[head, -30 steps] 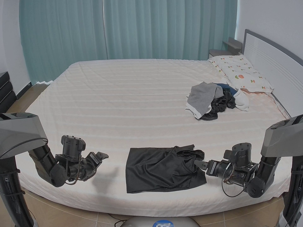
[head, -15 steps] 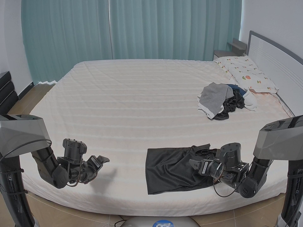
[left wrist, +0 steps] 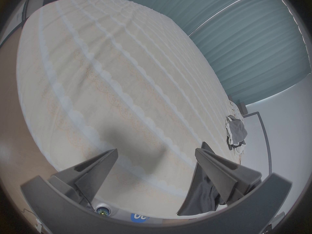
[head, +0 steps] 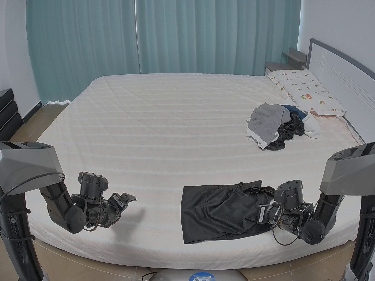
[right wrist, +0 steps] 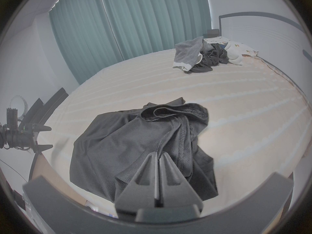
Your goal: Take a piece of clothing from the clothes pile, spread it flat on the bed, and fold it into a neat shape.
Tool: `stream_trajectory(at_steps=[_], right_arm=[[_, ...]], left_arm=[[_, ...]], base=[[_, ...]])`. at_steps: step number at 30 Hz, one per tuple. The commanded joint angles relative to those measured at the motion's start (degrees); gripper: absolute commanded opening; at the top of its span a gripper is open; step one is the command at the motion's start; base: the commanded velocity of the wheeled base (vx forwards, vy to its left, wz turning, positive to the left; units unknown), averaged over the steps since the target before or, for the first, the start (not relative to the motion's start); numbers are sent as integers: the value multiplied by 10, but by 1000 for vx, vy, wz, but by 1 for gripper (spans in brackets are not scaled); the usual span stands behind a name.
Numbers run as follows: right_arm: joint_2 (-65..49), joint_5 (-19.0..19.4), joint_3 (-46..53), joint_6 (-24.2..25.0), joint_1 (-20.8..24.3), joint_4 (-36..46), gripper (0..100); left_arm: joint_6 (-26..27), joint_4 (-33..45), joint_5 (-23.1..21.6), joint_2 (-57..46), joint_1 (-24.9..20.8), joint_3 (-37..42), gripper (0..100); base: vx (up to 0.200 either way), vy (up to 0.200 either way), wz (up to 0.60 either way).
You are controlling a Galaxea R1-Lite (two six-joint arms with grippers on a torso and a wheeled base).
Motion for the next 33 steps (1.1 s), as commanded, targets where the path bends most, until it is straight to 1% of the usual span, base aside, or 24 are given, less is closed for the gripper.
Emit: stream_trajectory(at_steps=[1,5,10,11,13,16,18,19,20,24,27,28,29,31,33], right_arm=[[-47,4,29,-12,-19,13,0],[-60,16,83,-7,-23,3,0],[-51,26,124,-5,-36,-18,0],[-44,39,150,-5,-42,-39,0],[-35,48,166,-12,-52,-61,0],[-12,56,173,-15,-69,-91,0],[24,69,171,-28,-82,-118,0],[24,69,171,-28,-82,-118,100],[53,76,174,-45,-89,-146,100],[81,80,190,-63,-112,-240,100],[51,86,182,-67,-136,-241,100],[47,87,181,-67,-137,-241,100],[22,112,173,-66,-155,-239,100],[9,138,163,-64,-168,-237,100],[6,150,143,-59,-178,-237,100]], left_arm=[[0,0,1,3,0,-1,100],[2,0,1,3,0,-2,100],[5,0,2,4,0,-1,100],[5,0,2,4,0,-2,100],[5,0,3,5,0,-2,100],[5,0,5,6,-1,-2,100],[5,0,5,7,-2,-2,100],[5,0,5,7,-2,-2,100],[5,0,6,7,-2,-2,100],[5,0,7,7,-2,-3,100],[4,0,9,6,-2,-3,100],[5,0,9,6,-2,-3,100],[3,0,9,4,-2,-3,100],[1,0,9,3,-2,-3,100],[0,0,9,2,-1,-1,100]], base=[[0,0,0],[0,0,0],[0,0,0],[0,0,0],[0,0,0],[0,0,0],[0,0,0],[0,0,0],[0,0,0],[0,0,0],[0,0,0],[0,0,0],[0,0,0],[0,0,0],[0,0,0]])
